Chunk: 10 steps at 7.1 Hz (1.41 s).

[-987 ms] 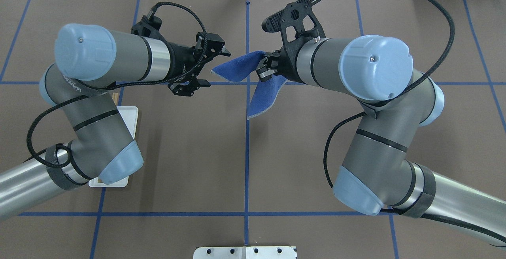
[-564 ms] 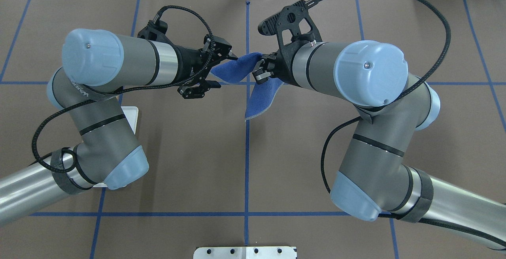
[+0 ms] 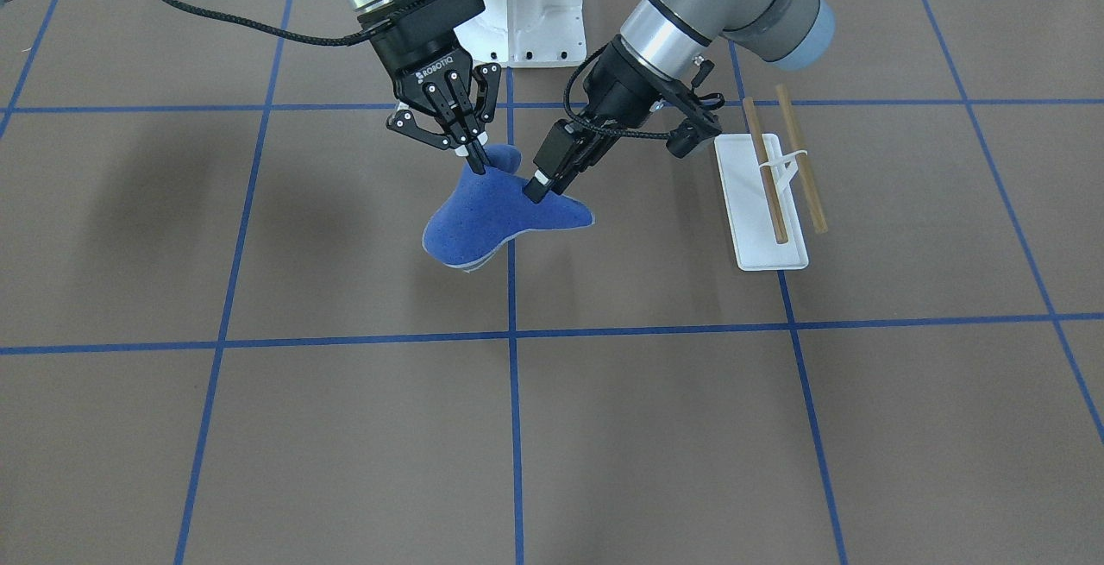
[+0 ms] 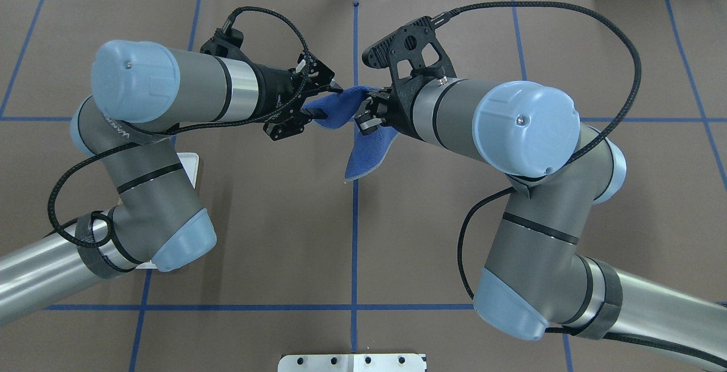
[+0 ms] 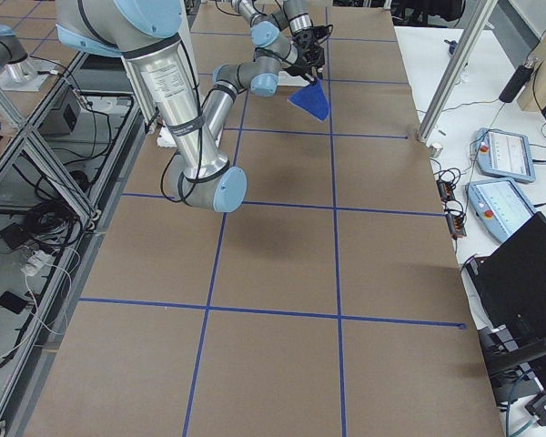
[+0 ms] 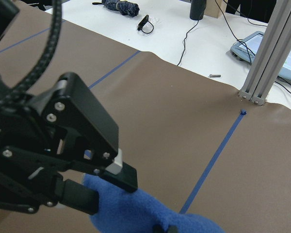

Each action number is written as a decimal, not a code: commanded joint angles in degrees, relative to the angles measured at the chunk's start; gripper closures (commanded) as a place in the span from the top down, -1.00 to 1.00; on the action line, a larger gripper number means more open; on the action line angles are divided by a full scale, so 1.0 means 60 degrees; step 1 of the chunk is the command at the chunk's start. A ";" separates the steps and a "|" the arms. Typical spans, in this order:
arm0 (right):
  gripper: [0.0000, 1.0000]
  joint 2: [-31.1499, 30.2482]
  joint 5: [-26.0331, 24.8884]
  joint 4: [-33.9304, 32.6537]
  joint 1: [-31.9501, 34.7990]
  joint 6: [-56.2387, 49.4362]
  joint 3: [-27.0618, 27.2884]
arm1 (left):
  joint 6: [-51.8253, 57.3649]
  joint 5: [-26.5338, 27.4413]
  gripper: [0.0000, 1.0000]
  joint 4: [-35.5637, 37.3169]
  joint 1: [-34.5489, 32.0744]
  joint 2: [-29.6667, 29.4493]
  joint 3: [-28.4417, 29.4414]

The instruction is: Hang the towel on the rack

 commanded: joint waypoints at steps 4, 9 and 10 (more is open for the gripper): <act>-1.00 -0.0039 0.0004 0.0101 -0.0033 0.0001 0.0031 | -0.0049 -0.0015 -1.00 -0.0587 -0.0005 0.0045 -0.0058; 1.00 -0.0257 0.2383 -0.1161 0.1265 0.2183 0.0500 | 0.0126 -0.0029 -1.00 -0.0486 -0.0049 0.0162 -0.0262; 1.00 -0.0258 0.2537 -0.2433 0.1822 0.2096 0.0427 | 0.0199 -0.0058 -1.00 -0.0457 -0.0049 0.0424 -0.0525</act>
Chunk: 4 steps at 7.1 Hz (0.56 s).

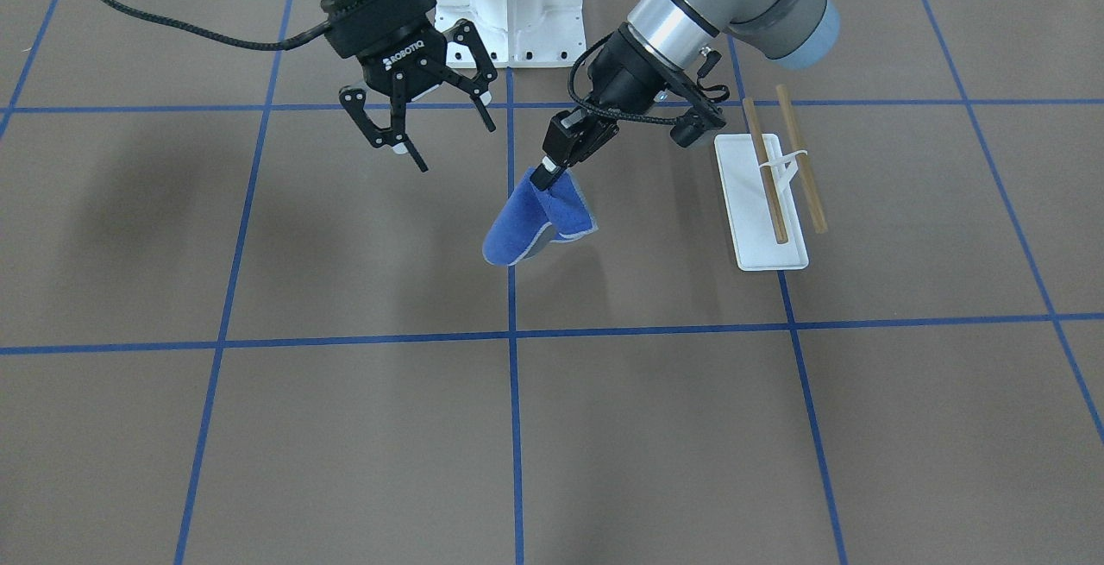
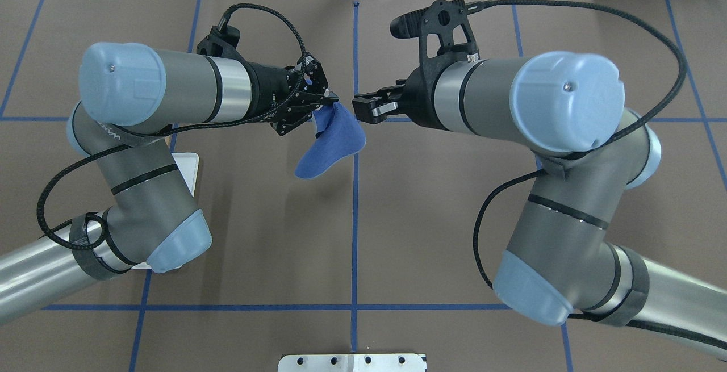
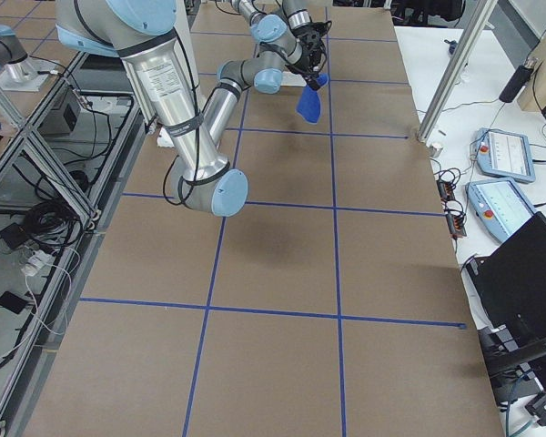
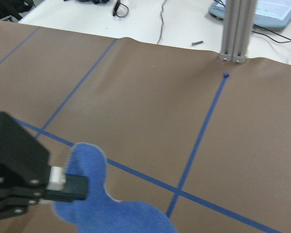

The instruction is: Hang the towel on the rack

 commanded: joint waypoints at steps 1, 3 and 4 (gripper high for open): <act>1.00 -0.0047 0.1484 -0.1992 0.1444 -0.0380 -0.0454 | 0.0541 -0.0074 -1.00 0.0052 -0.0007 0.0518 -0.0569; 1.00 -0.0512 0.3337 -0.2057 0.2911 -0.2057 -0.1597 | 0.2279 -0.0771 -1.00 0.0067 -0.0182 0.1162 -0.1112; 1.00 -0.0849 0.3470 -0.2014 0.3410 -0.3068 -0.1949 | 0.3536 -0.1343 -1.00 0.0067 -0.0502 0.1775 -0.1462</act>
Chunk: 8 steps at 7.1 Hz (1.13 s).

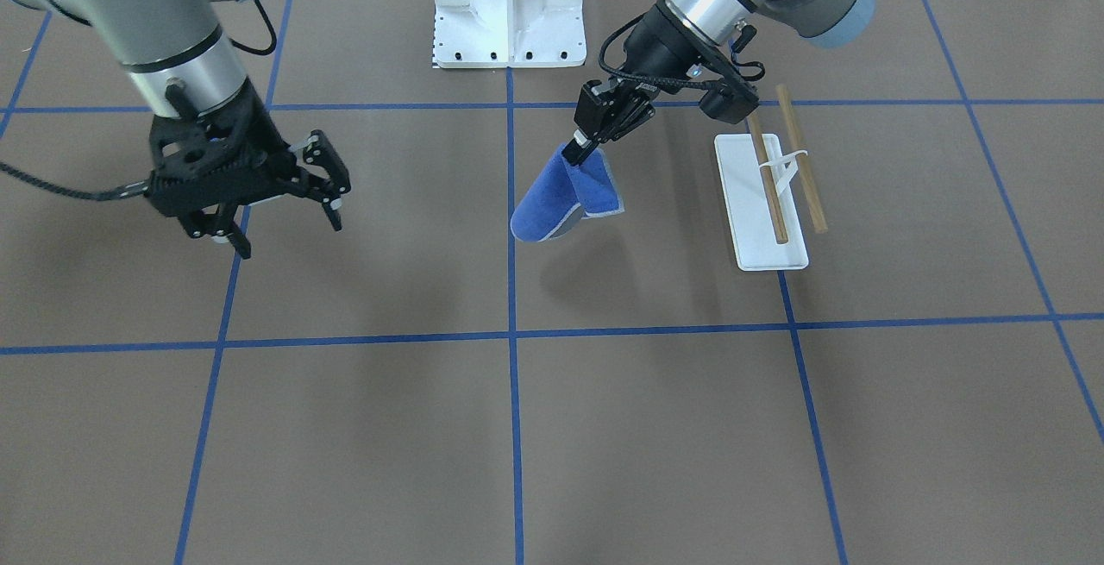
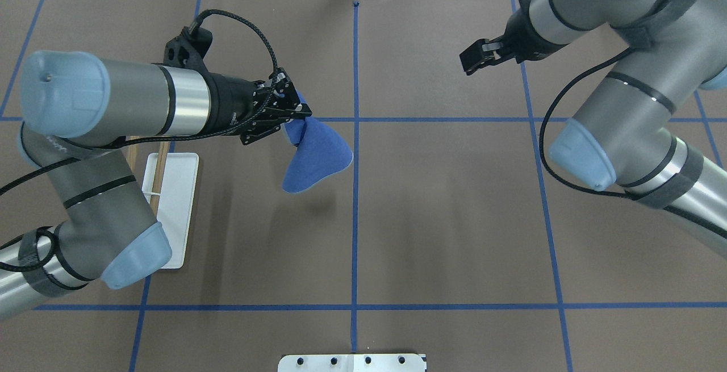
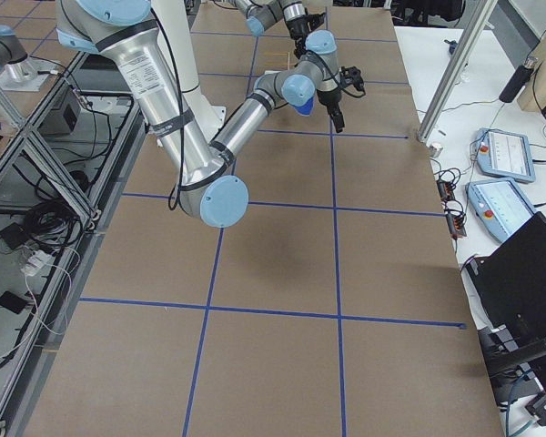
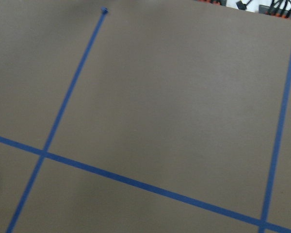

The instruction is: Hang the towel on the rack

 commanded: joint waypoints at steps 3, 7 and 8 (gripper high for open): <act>1.00 -0.1066 0.1337 0.0042 0.1905 -0.3929 -0.1327 | 0.6051 -0.0806 -1.00 -0.0041 -0.0331 0.2419 -0.0901; 1.00 -0.1505 0.2891 0.0056 0.4204 -0.8351 -0.3157 | 1.0892 -0.2584 -1.00 -0.0085 -0.2330 0.2995 -0.0143; 1.00 -0.1652 0.3052 0.0056 0.4571 -0.8853 -0.3364 | 1.1886 -0.3217 -1.00 -0.0114 -0.3005 0.3024 0.0165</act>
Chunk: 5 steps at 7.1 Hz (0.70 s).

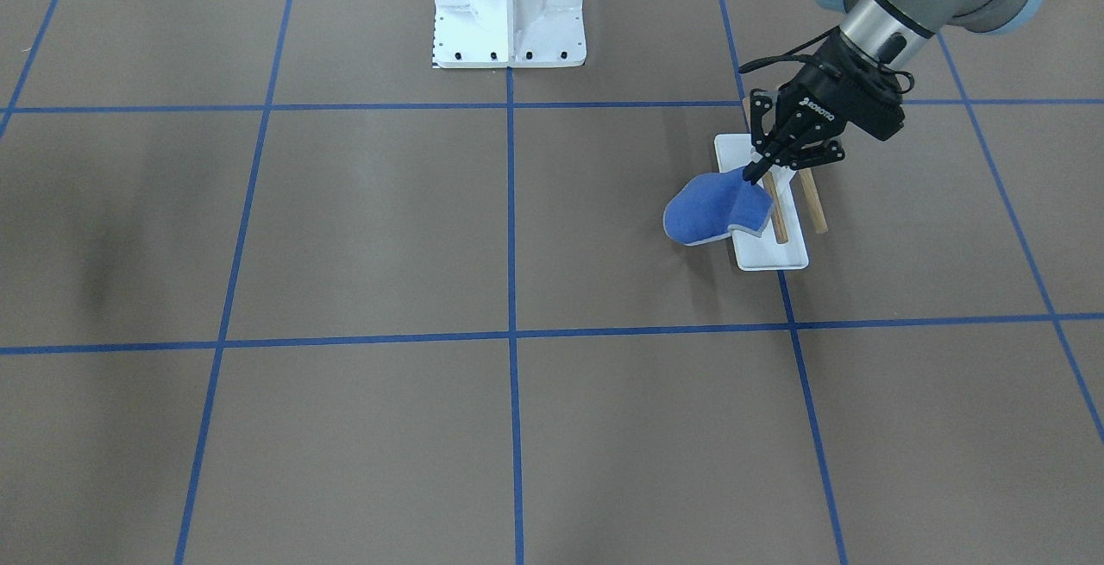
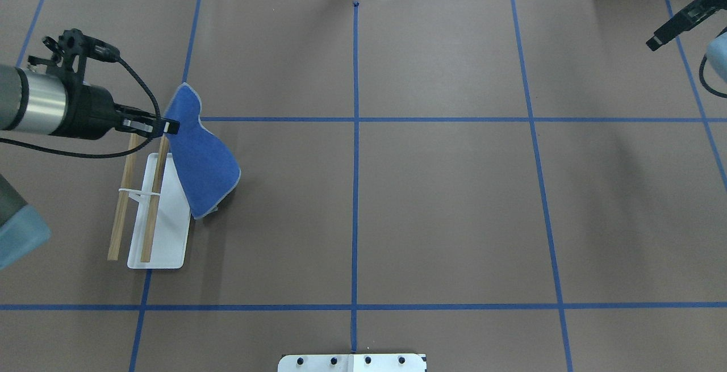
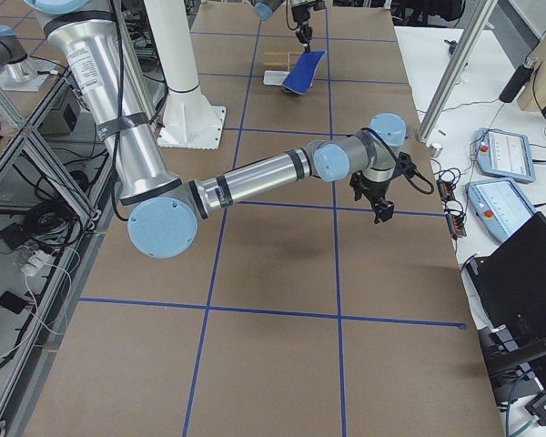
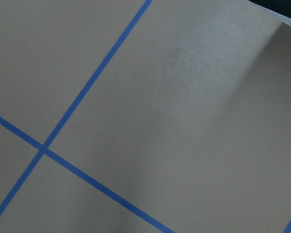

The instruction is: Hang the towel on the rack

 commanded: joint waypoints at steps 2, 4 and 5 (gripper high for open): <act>1.00 -0.0809 0.0251 -0.0014 0.0922 -0.1083 -0.0365 | 0.3282 -0.1283 -1.00 -0.0094 -0.1652 0.1309 0.0413; 1.00 -0.1411 0.0148 0.0030 0.1259 -0.1127 -0.0351 | 0.3379 -0.1782 -1.00 -0.1025 -0.1920 0.2378 0.0442; 1.00 -0.1471 0.0148 0.0030 0.1275 -0.1127 -0.0351 | 0.3278 -0.1783 -1.00 -0.1583 -0.1906 0.2805 0.0472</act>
